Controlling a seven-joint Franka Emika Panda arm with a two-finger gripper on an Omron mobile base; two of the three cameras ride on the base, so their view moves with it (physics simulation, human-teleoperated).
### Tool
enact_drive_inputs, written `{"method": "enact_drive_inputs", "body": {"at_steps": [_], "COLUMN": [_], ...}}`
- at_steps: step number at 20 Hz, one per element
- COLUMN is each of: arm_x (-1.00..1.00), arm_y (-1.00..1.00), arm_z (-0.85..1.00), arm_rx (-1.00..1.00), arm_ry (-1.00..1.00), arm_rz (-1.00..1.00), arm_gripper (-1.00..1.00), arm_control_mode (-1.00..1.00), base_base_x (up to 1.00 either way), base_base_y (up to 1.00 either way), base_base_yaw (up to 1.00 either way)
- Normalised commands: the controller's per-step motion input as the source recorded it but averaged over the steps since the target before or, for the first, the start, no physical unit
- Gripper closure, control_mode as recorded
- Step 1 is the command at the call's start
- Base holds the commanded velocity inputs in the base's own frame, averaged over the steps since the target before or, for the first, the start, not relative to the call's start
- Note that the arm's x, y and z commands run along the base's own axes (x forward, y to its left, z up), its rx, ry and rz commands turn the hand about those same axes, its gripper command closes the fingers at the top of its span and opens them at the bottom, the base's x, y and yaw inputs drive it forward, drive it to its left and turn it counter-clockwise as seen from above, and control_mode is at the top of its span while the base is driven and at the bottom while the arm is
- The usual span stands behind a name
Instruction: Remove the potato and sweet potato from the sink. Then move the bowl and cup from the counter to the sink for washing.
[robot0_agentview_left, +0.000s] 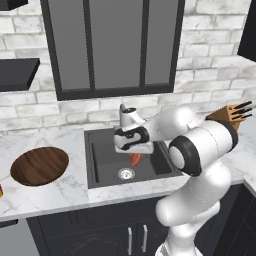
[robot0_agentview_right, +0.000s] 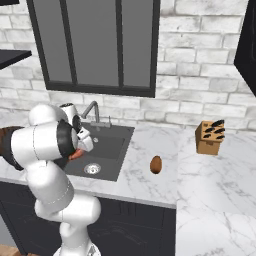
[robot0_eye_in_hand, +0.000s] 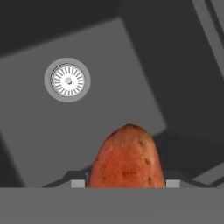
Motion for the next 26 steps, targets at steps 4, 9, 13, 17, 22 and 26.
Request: {"method": "enact_drive_inputs", "body": {"at_steps": [4, 9, 13, 17, 22, 26], "arm_x": [-0.15, -0.12, -0.1, -0.08, -0.05, 0.0], "arm_y": [-0.26, -0.29, -0.28, -0.28, -0.28, -0.3], "arm_z": [0.18, 0.18, 0.2, 0.2, 0.15, 0.08], "arm_rx": [0.0, 0.0, 0.0, 0.02, 0.01, 0.0], "arm_ry": [-0.02, 0.0, 0.0, 0.0, 0.0, -0.01], "arm_rz": [0.01, 0.02, 0.03, 0.04, 0.01, 0.0], "arm_gripper": [1.0, 1.0, 1.0, 1.0, 1.0, 1.0], "arm_control_mode": [-1.0, -1.0, -1.0, -1.0, -1.0, -1.0], "base_base_x": [0.0, 0.0, 0.0, 0.0, 0.0, 0.0], "base_base_y": [0.0, 0.0, 0.0, 0.0, 0.0, 0.0], "base_base_yaw": [0.0, 0.0, 0.0, 0.0, 0.0, 0.0]}}
